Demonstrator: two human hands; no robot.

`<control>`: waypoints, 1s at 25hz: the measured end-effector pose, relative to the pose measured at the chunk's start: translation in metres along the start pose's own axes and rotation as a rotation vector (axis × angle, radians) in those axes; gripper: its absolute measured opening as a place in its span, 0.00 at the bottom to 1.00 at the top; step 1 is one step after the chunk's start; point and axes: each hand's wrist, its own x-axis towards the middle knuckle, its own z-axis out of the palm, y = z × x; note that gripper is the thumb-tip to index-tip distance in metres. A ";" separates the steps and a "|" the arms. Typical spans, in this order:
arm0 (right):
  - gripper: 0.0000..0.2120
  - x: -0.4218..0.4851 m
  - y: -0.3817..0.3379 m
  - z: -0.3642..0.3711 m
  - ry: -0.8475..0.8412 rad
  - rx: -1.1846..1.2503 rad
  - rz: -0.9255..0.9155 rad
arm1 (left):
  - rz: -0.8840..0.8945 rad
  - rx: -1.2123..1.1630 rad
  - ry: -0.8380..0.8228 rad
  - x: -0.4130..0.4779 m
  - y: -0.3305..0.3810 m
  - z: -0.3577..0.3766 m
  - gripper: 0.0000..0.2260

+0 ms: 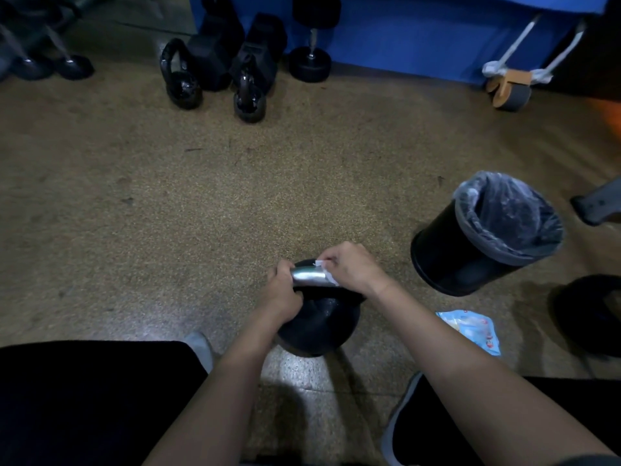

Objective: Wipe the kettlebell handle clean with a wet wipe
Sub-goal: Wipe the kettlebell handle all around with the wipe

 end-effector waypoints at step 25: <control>0.13 -0.007 -0.009 0.010 0.048 -0.096 -0.023 | 0.018 0.004 0.029 -0.003 0.000 0.002 0.21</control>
